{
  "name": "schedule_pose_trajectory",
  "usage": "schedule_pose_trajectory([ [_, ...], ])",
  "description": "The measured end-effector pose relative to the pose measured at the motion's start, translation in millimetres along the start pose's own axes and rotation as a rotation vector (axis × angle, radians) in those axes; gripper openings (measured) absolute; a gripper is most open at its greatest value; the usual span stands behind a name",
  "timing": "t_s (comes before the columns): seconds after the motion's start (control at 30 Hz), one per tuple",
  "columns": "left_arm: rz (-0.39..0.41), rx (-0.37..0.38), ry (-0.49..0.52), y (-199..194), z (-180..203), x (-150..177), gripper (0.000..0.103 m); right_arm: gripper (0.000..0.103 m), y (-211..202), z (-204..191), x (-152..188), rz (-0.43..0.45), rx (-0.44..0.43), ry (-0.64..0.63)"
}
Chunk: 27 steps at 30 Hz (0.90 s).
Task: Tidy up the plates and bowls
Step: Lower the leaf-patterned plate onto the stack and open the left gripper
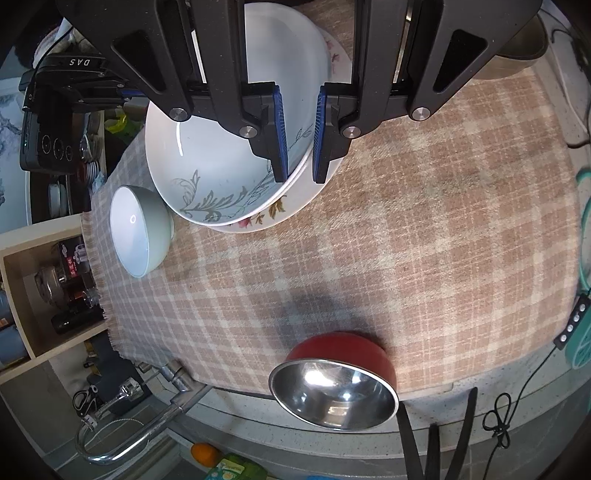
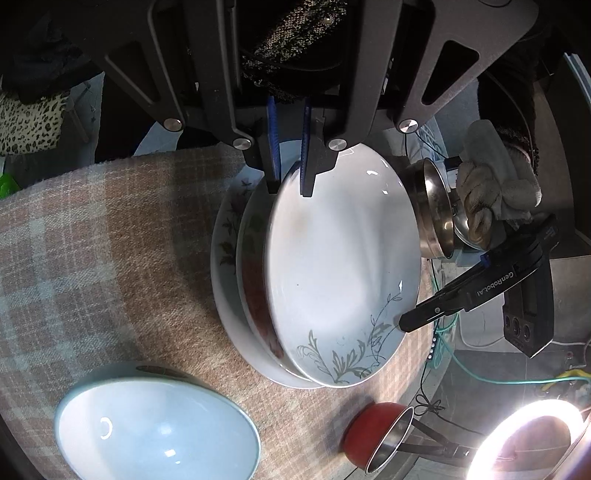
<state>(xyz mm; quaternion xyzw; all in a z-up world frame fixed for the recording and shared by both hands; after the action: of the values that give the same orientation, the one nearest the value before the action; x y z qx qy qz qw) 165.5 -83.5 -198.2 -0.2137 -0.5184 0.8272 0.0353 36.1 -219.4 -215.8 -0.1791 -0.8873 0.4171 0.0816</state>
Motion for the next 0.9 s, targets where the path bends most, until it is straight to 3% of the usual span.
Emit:
schedule_pose_trajectory([
  [0.8,-0.008,-0.008,0.02,1.4,3.9,-0.6,0.012,0.014,-11.3,-2.6,-8.7,0.028,0.072,-0.085],
  [0.9,-0.001,-0.008,0.027,-2.1,6.1,-2.9,0.014,0.024,-18.4,-4.6,-11.5,0.05,0.085,-0.112],
])
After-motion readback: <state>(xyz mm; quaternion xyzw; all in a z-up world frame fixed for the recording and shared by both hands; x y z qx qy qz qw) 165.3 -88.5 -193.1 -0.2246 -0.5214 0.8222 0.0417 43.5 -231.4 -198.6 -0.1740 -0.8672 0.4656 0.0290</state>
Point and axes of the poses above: each gripper's, at about its wrist camera, not at the fingertips, and y roughly the way its jaws point, z to its right, x to its underside, the point moved 6 cm from there along y, roughly the way its jaws point, and after that the axes turned 8 degrees about z, right-handed, at the moved point
